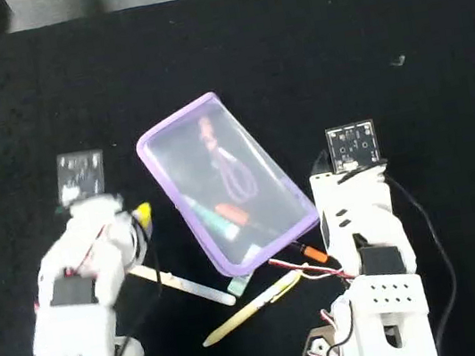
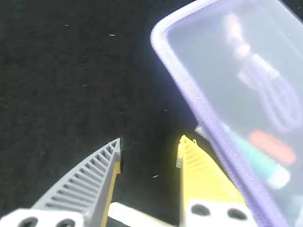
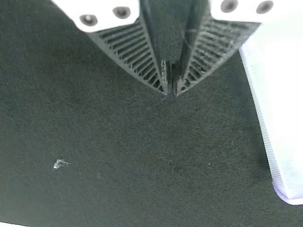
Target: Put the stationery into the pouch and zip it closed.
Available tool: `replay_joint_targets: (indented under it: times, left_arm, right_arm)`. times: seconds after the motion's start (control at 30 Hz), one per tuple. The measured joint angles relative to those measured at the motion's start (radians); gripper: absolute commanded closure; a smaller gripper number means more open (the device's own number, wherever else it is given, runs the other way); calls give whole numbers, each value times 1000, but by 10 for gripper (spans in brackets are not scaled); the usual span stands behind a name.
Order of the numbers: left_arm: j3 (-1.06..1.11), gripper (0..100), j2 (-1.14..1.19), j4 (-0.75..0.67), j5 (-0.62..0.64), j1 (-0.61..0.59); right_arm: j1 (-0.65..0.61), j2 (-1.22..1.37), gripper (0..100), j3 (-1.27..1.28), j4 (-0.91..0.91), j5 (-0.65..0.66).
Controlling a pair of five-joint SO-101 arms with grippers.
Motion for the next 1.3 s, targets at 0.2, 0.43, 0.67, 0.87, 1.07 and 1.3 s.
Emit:
replay_joint_targets:
  times: [0.2,0.43,0.67,0.87,1.07,1.3]
  left_arm:
    - [-282,805,532,-8,55,84]
    - [-534,805,937,-8,110,103]
    - [-690,805,962,-8,187,239]
    - [-779,805,962,-8,192,330]
    - [-827,805,974,-68,196,341]
    - [-827,805,976,-219,198,396]
  right_arm:
    - [0,0,984,0,0,0]
    - [0,0,984,0,0,0]
    - [3,0,984,0,-12,0]
    - [69,0,984,0,-37,-34]
    - [75,32,984,-3,-41,-57]
    - [132,362,984,-176,-64,-71]
